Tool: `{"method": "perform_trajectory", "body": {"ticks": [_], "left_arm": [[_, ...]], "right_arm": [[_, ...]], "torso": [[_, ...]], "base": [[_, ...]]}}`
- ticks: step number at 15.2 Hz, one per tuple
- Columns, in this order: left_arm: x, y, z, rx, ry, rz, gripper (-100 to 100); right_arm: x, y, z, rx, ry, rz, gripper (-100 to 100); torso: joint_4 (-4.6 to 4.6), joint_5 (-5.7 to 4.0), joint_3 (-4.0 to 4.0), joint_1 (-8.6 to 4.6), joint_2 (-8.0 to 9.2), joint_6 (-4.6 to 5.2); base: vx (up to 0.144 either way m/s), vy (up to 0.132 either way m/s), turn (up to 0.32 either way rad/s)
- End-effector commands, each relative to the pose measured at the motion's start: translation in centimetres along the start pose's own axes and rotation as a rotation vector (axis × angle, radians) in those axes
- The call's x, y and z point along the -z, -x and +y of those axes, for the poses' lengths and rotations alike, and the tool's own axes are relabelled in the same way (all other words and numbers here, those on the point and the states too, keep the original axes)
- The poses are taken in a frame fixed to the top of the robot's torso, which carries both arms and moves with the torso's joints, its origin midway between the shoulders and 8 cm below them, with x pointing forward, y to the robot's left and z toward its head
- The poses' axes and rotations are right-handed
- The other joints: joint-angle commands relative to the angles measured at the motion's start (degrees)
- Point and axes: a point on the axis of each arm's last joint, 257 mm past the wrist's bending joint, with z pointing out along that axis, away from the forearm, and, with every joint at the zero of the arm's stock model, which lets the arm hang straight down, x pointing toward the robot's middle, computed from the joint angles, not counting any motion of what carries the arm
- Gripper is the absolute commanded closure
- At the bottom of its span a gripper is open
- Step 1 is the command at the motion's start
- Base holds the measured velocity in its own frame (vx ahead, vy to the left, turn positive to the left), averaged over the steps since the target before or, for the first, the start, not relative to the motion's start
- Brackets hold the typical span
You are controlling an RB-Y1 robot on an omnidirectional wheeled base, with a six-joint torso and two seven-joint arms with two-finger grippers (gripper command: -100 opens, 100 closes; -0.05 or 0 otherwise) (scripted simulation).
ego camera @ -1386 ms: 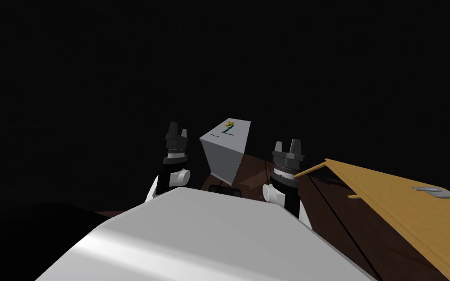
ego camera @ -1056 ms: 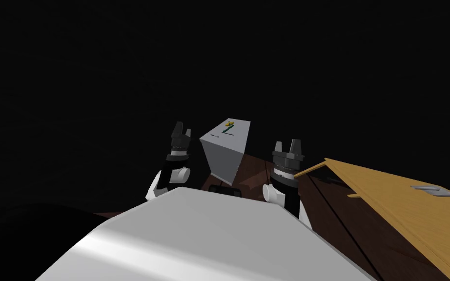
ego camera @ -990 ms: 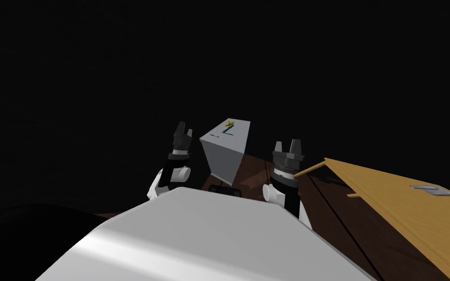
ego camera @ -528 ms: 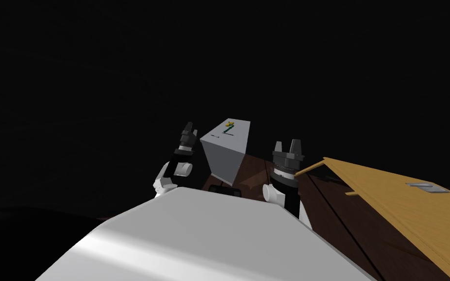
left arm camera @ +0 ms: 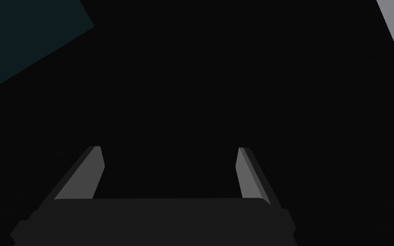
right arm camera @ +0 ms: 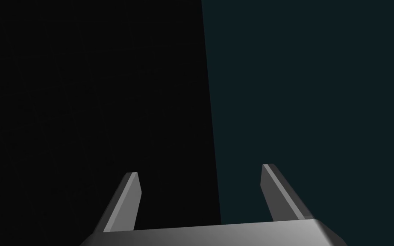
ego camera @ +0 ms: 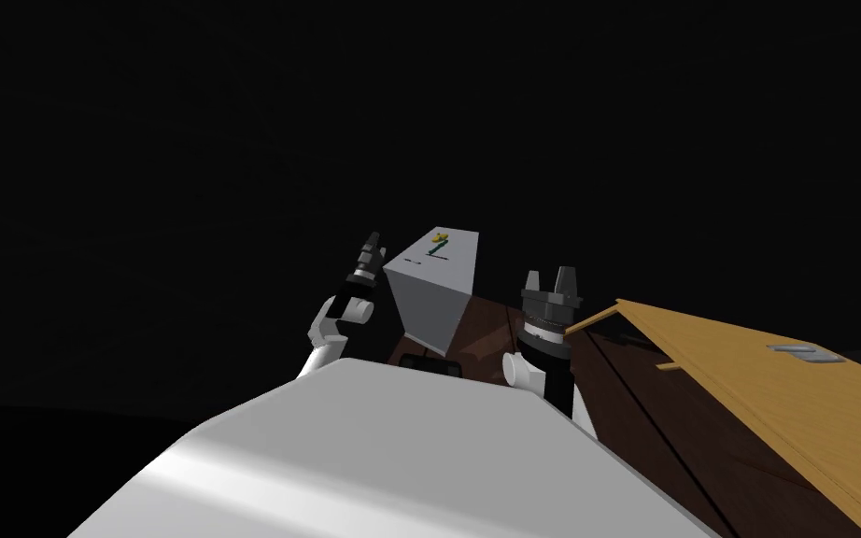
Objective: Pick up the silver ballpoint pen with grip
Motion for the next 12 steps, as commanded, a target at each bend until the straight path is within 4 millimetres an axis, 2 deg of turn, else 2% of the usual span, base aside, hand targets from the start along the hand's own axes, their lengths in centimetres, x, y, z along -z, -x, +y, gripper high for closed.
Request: {"method": "perform_trajectory", "body": {"ticks": [1,3,4,6,7,8,9,10,12], "left_arm": [[-1.2,-0.5,1.4,0.022,0.04,0.013,-100],[-1.4,-0.5,1.7,0.023,0.052,0.014,-100],[-2.3,-0.8,2.9,0.042,0.085,0.023,-100],[-2.6,-0.9,3.0,0.043,0.096,0.025,-100],[-3.4,-1.2,4.3,0.064,0.131,0.033,-100],[-3.9,-1.4,4.0,0.065,0.13,0.035,-100],[-3.9,-1.4,4.3,0.064,0.142,0.036,-100],[-4.8,-1.8,5.2,0.086,0.168,0.043,-100],[-5.1,-1.9,5.5,0.087,0.19,0.046,-100]], "right_arm": [[0.0,0.0,0.0,0.0,0.0,0.0,0],[0.0,0.0,0.0,0.0,0.0,0.0,0],[0.0,0.0,0.0,0.0,0.0,0.0,0],[0.0,0.0,0.0,0.0,0.0,0.0,0],[0.0,0.0,0.0,0.0,0.0,0.0,0],[0.0,0.0,0.0,0.0,0.0,0.0,0],[0.0,0.0,0.0,0.0,0.0,0.0,0],[0.0,0.0,0.0,0.0,0.0,0.0,0],[0.0,0.0,0.0,0.0,0.0,0.0,0]], "torso": [[0.0,0.0,0.0,0.0,0.0,0.0],[0.0,0.0,0.0,0.01,0.0,0.01],[0.0,0.0,0.01,-0.01,0.01,0.0],[0.0,0.0,0.01,0.0,0.01,0.01],[0.01,-0.01,0.01,-0.03,0.02,0.0],[0.0,-0.01,0.01,-0.02,0.01,0.02],[0.0,-0.01,0.0,-0.02,0.01,0.02],[0.0,-0.01,0.01,-0.03,0.01,0.0],[0.01,0.0,0.01,0.0,0.01,0.01]], "base": [[0.006,0.032,-0.026],[0.005,0.032,-0.022],[0.004,0.031,-0.024],[0.003,0.028,-0.025],[0.004,0.027,-0.03],[0.005,0.032,-0.037],[0.006,0.027,-0.017],[0.003,0.034,-0.027],[0.006,0.032,-0.026]]}}
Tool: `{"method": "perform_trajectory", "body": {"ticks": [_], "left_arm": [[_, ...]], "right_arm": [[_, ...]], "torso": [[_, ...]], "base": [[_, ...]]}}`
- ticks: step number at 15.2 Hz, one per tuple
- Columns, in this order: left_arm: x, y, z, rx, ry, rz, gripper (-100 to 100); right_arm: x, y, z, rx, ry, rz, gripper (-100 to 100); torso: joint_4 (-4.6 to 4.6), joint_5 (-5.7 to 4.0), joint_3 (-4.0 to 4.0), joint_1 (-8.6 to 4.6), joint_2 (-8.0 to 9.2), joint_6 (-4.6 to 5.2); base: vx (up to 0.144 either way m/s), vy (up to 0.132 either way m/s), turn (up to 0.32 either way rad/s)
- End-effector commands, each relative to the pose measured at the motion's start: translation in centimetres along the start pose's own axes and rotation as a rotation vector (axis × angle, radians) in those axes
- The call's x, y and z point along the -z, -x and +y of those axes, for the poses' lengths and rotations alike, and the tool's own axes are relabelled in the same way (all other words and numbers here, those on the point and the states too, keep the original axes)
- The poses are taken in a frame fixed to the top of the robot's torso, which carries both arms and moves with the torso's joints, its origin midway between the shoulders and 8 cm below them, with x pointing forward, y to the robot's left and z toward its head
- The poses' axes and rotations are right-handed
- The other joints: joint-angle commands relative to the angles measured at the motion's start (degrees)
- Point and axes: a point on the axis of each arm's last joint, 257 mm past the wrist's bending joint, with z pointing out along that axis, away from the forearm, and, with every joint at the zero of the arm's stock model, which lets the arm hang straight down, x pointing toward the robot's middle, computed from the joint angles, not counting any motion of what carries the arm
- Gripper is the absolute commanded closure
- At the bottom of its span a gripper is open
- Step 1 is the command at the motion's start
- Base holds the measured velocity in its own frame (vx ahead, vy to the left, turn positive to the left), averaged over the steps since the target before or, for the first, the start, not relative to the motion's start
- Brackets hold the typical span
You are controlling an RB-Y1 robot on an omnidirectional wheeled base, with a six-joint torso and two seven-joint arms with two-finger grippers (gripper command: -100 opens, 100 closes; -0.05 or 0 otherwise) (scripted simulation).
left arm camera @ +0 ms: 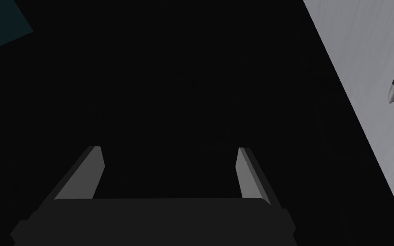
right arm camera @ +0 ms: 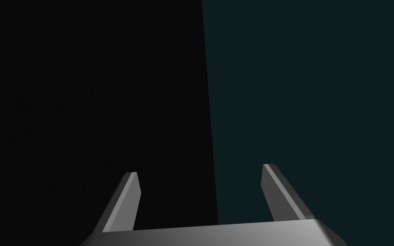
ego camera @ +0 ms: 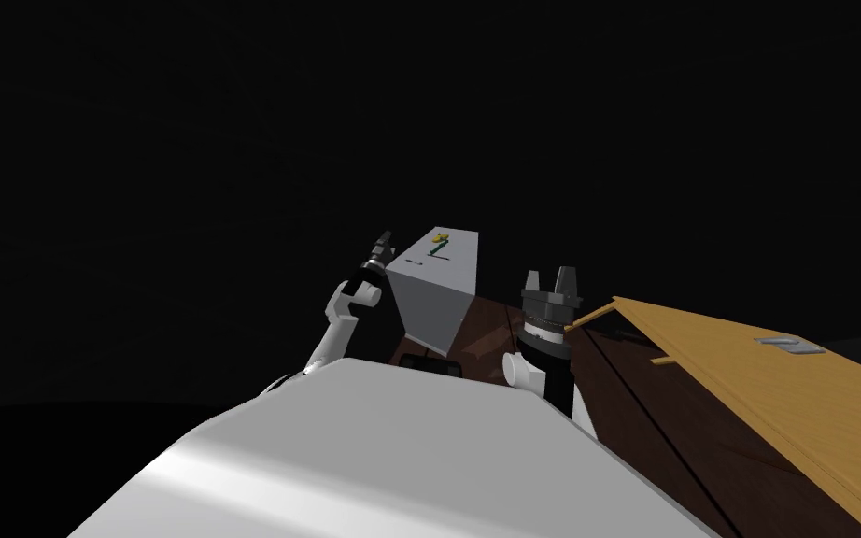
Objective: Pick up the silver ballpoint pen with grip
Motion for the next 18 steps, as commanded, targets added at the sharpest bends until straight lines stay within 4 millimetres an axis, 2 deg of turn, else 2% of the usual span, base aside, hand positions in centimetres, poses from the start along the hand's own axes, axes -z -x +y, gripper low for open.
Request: {"method": "perform_trajectory", "body": {"ticks": [1,3,4,5,7,8,10,11,12,14,15,17,18], "left_arm": [[-1.3,-0.3,1.2,0.027,0.046,0.009,-100],[-1.7,-0.5,1.5,0.027,0.072,0.011,-100],[-2.8,-0.8,2.2,0.05,0.097,0.019,-100],[-3.1,-1.0,2.0,0.05,0.103,0.021,-100],[-3.1,-1.0,2.5,0.05,0.124,0.021,-100],[-4.2,-1.4,3.2,0.074,0.156,0.029,-100],[-4.4,-1.5,3.5,0.073,0.179,0.03,-100],[-5.3,-1.9,4.2,0.098,0.208,0.037,-100],[-5.7,-2.1,3.7,0.097,0.209,0.041,-100],[-5.6,-2.1,4.4,0.096,0.235,0.04,-100],[-6.6,-2.7,4.9,0.121,0.267,0.049,-100],[-6.7,-2.9,5.2,0.119,0.292,0.05,-100],[-7.5,-3.4,5.8,0.143,0.32,0.058,-100]], "right_arm": [[0.0,0.0,0.0,0.0,0.0,0.0,0],[0.0,0.0,0.0,0.0,0.0,0.0,0],[0.0,0.0,0.0,0.0,0.0,0.0,0],[0.0,0.0,0.0,0.0,0.0,0.0,0],[0.0,0.0,0.0,0.0,0.0,0.0,0],[0.0,0.0,0.0,0.0,0.0,0.0,0],[0.0,0.0,0.0,0.0,0.0,0.0,0],[0.0,0.0,0.0,0.0,0.0,0.0,0],[0.0,0.0,0.0,0.0,0.0,0.0,0],[0.0,0.0,0.0,0.0,0.0,0.0,0],[0.0,0.0,0.0,0.0,0.0,0.0,0],[0.0,0.0,0.0,0.0,0.0,0.0,0],[0.0,0.0,0.0,0.0,0.0,0.0,0]], "torso": [[0.0,0.0,0.0,0.0,0.0,0.0],[0.0,0.0,-0.01,0.02,-0.02,0.01],[0.0,0.0,-0.01,0.0,-0.01,0.01],[0.0,0.0,-0.01,0.01,-0.01,0.02],[0.0,0.0,0.0,0.01,0.0,0.0],[0.0,0.0,0.0,-0.04,0.01,0.0],[0.0,-0.01,0.0,-0.03,0.0,0.01],[0.0,-0.01,0.0,-0.03,0.0,0.0],[0.0,-0.01,-0.01,-0.01,-0.02,0.02],[0.0,0.0,-0.01,0.0,-0.01,0.0],[0.0,0.0,0.0,-0.03,0.01,-0.01],[0.0,-0.01,0.0,-0.02,0.0,0.01],[0.0,-0.01,0.0,-0.03,0.01,0.0]], "base": [[0.01,0.036,-0.031],[0.006,0.033,-0.03],[0.004,0.035,-0.032],[0.006,0.041,-0.037],[0.004,0.022,-0.007],[0.003,0.022,-0.021],[0.007,0.028,-0.032],[0.01,0.035,-0.039],[0.009,0.04,-0.042],[0.005,0.025,-0.006],[0.005,0.025,-0.02],[0.004,0.031,-0.034],[0.006,0.035,-0.029]]}}
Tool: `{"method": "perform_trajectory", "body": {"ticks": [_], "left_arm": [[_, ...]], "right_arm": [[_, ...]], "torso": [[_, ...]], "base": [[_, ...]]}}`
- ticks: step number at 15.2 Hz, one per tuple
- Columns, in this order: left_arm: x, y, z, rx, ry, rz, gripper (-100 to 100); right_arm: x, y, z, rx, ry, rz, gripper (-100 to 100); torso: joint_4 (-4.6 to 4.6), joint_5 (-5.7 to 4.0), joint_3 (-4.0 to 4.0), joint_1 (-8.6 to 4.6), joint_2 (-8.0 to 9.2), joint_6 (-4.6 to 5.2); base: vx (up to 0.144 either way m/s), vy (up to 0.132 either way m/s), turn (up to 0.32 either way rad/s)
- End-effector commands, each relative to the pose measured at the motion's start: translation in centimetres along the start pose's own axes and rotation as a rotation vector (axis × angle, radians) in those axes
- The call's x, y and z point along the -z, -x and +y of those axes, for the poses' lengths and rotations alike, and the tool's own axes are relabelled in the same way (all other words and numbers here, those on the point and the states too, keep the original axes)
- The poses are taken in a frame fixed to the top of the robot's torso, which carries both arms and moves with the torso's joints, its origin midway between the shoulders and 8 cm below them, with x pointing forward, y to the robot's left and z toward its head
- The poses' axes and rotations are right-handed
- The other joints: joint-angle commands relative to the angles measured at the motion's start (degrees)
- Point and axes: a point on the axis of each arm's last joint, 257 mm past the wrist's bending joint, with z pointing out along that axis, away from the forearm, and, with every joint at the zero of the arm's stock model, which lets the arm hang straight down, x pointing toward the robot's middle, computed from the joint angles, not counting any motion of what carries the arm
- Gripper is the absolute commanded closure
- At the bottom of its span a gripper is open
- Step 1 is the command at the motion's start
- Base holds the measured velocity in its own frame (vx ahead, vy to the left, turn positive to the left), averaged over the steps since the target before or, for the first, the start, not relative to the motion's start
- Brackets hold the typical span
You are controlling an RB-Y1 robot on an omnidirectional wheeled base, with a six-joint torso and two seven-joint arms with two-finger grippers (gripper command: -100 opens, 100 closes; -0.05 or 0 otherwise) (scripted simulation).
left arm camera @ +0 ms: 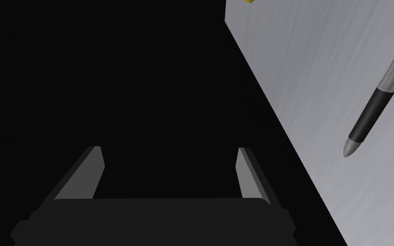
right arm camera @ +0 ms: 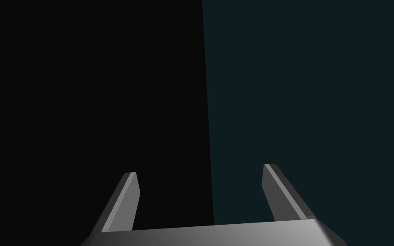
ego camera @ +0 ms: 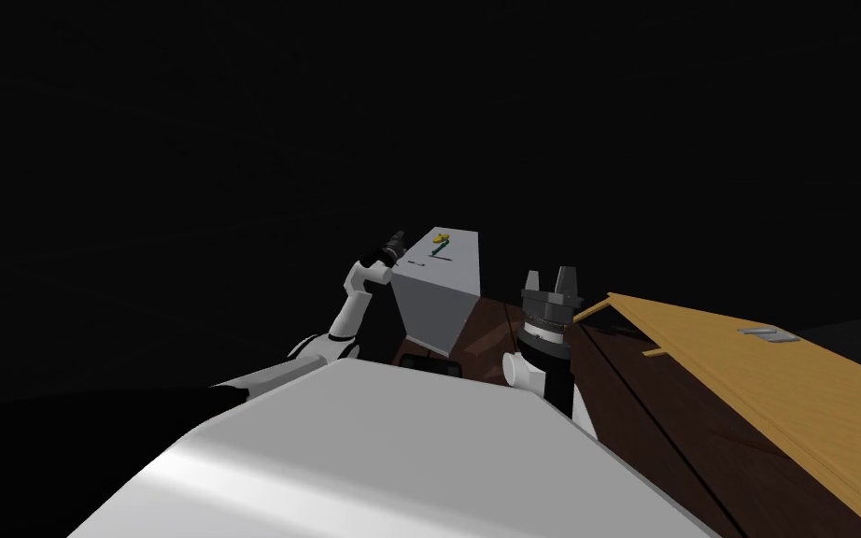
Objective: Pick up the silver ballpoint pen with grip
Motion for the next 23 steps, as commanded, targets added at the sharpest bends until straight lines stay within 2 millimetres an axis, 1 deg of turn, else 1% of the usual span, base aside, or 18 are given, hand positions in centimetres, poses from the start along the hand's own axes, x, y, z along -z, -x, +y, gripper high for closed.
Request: {"method": "perform_trajectory", "body": {"ticks": [1,2,3,4,5,6,7,8,10,11,12,13,14,15,18,19,22,23], "left_arm": [[-1.0,-0.5,0.0,0.016,0.036,0.009,-100],[-1.0,-0.4,0.6,0.016,0.059,0.007,-100],[-1.0,-0.4,0.7,0.016,0.063,0.007,-100],[-2.0,-1.0,0.8,0.038,0.097,0.017,-100],[-2.1,-1.2,0.7,0.037,0.105,0.019,-100],[-2.1,-1.1,1.2,0.037,0.123,0.017,-100],[-2.9,-1.7,1.3,0.06,0.149,0.027,-100],[-3.1,-2.0,0.8,0.057,0.154,0.031,-100],[-3.0,-1.9,1.6,0.056,0.185,0.027,-100],[-3.8,-2.7,1.6,0.077,0.213,0.039,-100],[-3.8,-2.8,1.4,0.075,0.223,0.04,-100],[-3.7,-2.8,2.0,0.074,0.245,0.038,-100],[-3.7,-2.8,2.0,0.074,0.247,0.038,-100],[-4.4,-3.6,2.1,0.094,0.282,0.049,-100],[-4.2,-3.7,2.5,0.09,0.311,0.048,-100],[-4.9,-4.6,2.3,0.108,0.344,0.06,-100],[-4.6,-4.7,2.8,0.105,0.376,0.058,-100],[-5.1,-5.7,2.6,0.12,0.409,0.071,-100]], "right_arm": [[0.0,0.0,0.0,0.0,0.0,0.0,0],[0.0,0.0,0.0,0.0,0.0,0.0,0],[0.0,0.0,0.0,0.0,0.0,0.0,0],[0.0,0.0,0.0,0.0,0.0,0.0,0],[0.0,0.0,0.0,0.0,0.0,0.0,0],[0.0,0.0,0.0,0.0,0.0,0.0,0],[0.0,0.0,0.0,0.0,0.0,0.0,0],[0.0,0.0,0.0,0.0,0.0,0.0,0],[0.0,0.0,0.0,0.0,0.0,0.0,0],[0.0,0.0,0.0,0.0,0.0,0.0,0],[0.0,0.0,0.0,0.0,0.0,0.0,0],[0.0,0.0,0.0,0.0,0.0,0.0,0],[0.0,0.0,0.0,0.0,0.0,0.0,0],[0.0,0.0,0.0,0.0,0.0,0.0,0],[0.0,0.0,0.0,0.0,0.0,0.0,0],[0.0,0.0,0.0,0.0,0.0,0.0,0],[0.0,0.0,0.0,0.0,0.0,0.0,0],[0.0,0.0,0.0,0.0,0.0,0.0,0]], "torso": [[0.0,0.0,0.0,0.0,0.0,0.0],[0.0,0.0,0.0,0.02,-0.01,0.0],[0.0,0.0,0.0,0.01,-0.01,-0.01],[0.0,0.0,0.0,-0.03,0.0,-0.02],[0.0,0.0,0.0,-0.03,0.0,0.0],[0.0,-0.01,-0.01,-0.02,-0.01,0.0],[0.0,0.0,0.0,-0.02,0.0,-0.02],[0.0,0.0,-0.01,0.0,-0.02,0.0],[0.0,0.01,0.0,0.01,-0.01,-0.02],[0.0,0.0,0.0,-0.02,0.01,-0.02],[0.0,-0.01,0.0,-0.03,0.0,0.0],[0.0,0.0,0.0,-0.02,-0.01,0.0],[0.0,0.0,-0.01,-0.02,-0.01,-0.02],[0.0,0.0,0.0,-0.04,0.01,-0.02],[0.0,0.0,0.0,-0.02,0.0,-0.02],[0.0,0.0,0.0,-0.04,0.01,-0.02],[0.0,0.0,0.0,-0.02,0.0,-0.02],[0.0,0.0,0.0,-0.05,0.0,-0.02]], "base": [[0.009,0.041,-0.042],[0.008,0.032,-0.023],[0.006,0.018,-0.002],[0.008,0.024,-0.028],[0.009,0.032,-0.04],[0.008,0.027,-0.023],[0.011,0.037,-0.032],[0.01,0.045,-0.041],[0.007,0.026,-0.012],[0.007,0.023,-0.035],[0.012,0.034,-0.042],[0.011,0.029,-0.016],[0.005,0.016,0.001],[0.003,0.025,-0.023],[0.008,0.027,-0.024],[0.007,0.027,-0.023],[0.01,0.026,-0.024],[0.012,0.027,-0.03]]}}
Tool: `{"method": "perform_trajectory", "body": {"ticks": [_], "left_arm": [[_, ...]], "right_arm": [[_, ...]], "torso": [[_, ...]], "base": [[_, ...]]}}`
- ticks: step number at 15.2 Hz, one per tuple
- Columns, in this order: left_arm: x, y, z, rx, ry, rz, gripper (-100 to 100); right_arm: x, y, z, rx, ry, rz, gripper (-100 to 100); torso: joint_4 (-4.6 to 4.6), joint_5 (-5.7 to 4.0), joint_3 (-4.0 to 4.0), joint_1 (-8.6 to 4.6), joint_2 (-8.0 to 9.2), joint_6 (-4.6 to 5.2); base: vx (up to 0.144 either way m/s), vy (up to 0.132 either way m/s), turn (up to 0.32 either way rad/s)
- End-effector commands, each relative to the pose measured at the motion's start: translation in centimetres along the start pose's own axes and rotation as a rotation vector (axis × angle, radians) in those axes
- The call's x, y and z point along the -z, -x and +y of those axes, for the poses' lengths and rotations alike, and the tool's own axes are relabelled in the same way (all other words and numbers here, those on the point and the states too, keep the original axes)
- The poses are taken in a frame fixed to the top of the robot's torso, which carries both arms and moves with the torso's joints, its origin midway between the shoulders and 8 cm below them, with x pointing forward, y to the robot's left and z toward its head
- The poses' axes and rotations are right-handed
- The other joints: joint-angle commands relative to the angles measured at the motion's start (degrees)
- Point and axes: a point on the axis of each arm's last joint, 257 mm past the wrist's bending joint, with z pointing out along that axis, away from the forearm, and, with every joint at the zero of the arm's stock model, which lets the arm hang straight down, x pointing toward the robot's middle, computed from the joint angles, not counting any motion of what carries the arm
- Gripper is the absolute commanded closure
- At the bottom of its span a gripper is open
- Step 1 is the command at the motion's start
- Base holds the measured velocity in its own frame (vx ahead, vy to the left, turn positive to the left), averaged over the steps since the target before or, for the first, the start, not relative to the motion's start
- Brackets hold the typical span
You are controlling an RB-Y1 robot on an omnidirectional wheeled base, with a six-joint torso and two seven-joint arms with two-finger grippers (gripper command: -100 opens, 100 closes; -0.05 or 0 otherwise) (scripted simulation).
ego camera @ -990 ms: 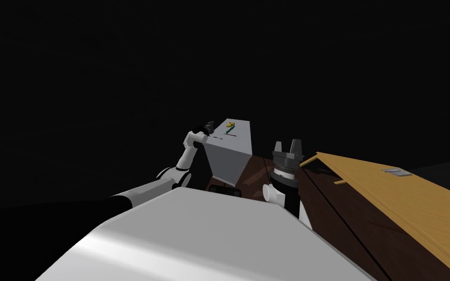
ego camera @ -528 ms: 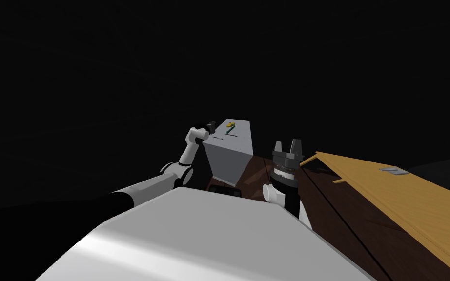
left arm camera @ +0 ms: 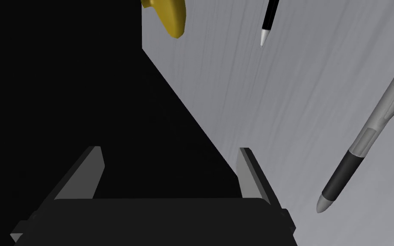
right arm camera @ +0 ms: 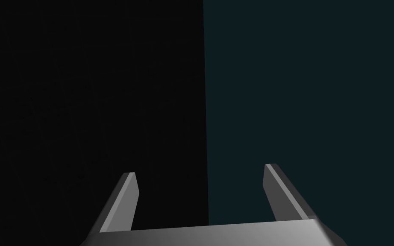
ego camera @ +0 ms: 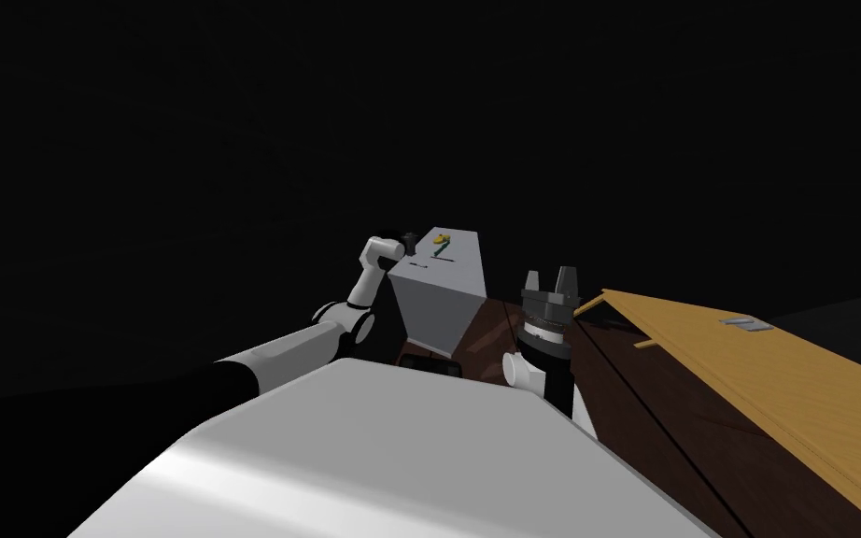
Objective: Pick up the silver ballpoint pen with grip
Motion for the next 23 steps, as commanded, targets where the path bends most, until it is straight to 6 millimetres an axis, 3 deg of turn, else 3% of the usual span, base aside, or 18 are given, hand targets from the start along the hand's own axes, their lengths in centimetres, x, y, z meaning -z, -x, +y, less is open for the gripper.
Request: {"method": "perform_trajectory", "body": {"ticks": [1,3,7,10,11,23], "left_arm": [[-0.2,-0.7,0.1,0.009,0.043,0.006,-100],[-0.2,-0.6,0.6,0.009,0.062,0.003,-100],[-0.7,-2.5,0.8,0.031,0.156,0.024,-100],[-0.5,-2.5,1.5,0.028,0.195,0.017,-100],[-0.6,-3.6,1.2,0.036,0.226,0.03,-100],[0.8,-5.8,4.0,0.043,0.461,0.03,-100]], "right_arm": [[0.0,0.0,0.0,0.0,0.0,0.0,0],[0.0,0.0,0.0,0.0,0.0,0.0,0],[0.0,0.0,0.0,0.0,0.0,0.0,0],[0.0,0.0,0.0,0.0,0.0,0.0,0],[0.0,0.0,0.0,0.0,0.0,0.0,0],[0.0,0.0,0.0,0.0,0.0,0.0,0]], "torso": [[0.0,0.0,0.0,0.0,0.0,0.0],[-0.01,0.01,-0.01,0.01,0.0,-0.02],[-0.01,0.01,0.0,0.01,0.01,-0.02],[-0.01,0.02,-0.01,0.04,-0.01,-0.02],[-0.01,0.01,0.0,0.0,0.01,-0.02],[-0.01,0.01,0.0,0.0,0.0,-0.01]], "base": [[0.016,0.035,-0.045],[0.009,0.021,-0.009],[0.012,0.03,-0.029],[0.014,0.03,-0.021],[0.013,0.025,-0.031],[0.013,0.027,-0.026]]}}
